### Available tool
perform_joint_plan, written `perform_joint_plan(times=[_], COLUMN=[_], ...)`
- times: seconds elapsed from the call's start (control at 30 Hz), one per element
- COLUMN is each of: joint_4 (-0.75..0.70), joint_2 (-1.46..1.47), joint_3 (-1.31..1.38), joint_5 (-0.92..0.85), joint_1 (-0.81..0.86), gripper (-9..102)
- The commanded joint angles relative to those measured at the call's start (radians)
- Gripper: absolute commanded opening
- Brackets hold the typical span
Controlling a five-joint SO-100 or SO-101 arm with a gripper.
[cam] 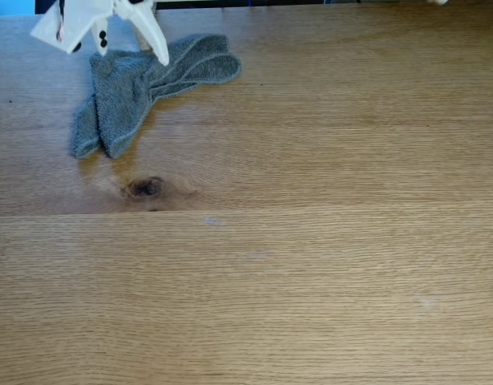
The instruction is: Clean the area in front of the robot
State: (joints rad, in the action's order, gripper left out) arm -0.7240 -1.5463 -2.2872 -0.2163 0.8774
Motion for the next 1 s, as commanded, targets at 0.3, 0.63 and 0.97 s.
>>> perform_joint_plan(times=[0.3,0.63,0.97], joint_4=[0.318,0.299,0.215], joint_2=[0.299,0.140,0.035], joint_3=[0.117,0.112,0.103], joint_5=[-0.175,-0.153,-0.164], joint_1=[0.075,0.103,0.086], gripper=[42,25,0])
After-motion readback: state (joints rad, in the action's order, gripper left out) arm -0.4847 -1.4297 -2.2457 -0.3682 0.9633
